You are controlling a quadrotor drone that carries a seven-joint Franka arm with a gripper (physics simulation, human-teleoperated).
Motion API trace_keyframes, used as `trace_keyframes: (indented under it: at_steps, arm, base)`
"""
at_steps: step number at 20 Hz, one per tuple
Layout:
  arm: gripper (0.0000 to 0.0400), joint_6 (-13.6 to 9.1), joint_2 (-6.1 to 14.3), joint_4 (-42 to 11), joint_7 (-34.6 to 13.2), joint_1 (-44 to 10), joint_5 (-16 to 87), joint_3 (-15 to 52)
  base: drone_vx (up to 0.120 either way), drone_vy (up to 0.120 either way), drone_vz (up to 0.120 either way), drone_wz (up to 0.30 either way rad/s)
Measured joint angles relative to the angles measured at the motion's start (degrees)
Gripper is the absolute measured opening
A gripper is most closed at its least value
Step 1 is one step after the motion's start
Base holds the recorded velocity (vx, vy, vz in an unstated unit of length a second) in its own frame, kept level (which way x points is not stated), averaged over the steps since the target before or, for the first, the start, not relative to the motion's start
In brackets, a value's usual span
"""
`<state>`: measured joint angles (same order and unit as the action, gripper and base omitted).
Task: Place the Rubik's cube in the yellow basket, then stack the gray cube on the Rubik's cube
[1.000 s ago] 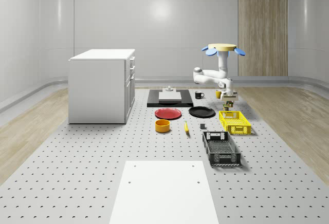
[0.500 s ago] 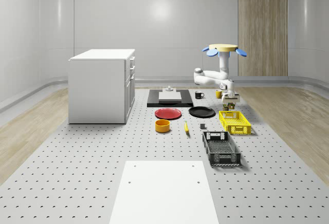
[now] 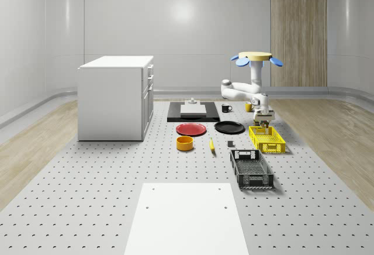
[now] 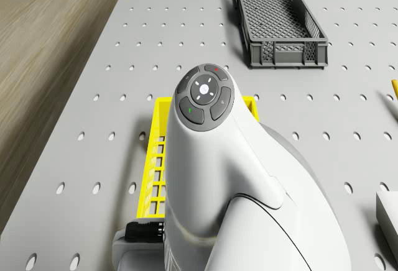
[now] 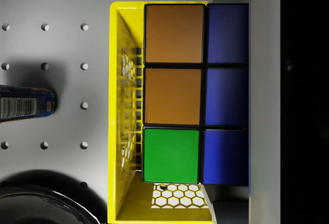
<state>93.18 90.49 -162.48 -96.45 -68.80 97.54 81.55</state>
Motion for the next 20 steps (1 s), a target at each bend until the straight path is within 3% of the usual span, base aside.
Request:
trace_keyframes:
  at_steps: [4, 7, 20]
  arm:
    - [0.0322, 0.2, 0.2, 0.0, 0.0, 0.0, -0.1, 0.0]
    - [0.0322, 0.3, 0.3, 0.0, 0.0, 0.0, -0.1, 0.0]
    - [0.0321, 3.5, 0.5, 1.8, -0.3, -1.5, 7.9, -8.6]
  base:
    - [0.120, -0.080, -0.120, 0.000]
    - [0.093, 0.000, -0.013, 0.000]
    - [0.000, 0.000, 0.000, 0.000]
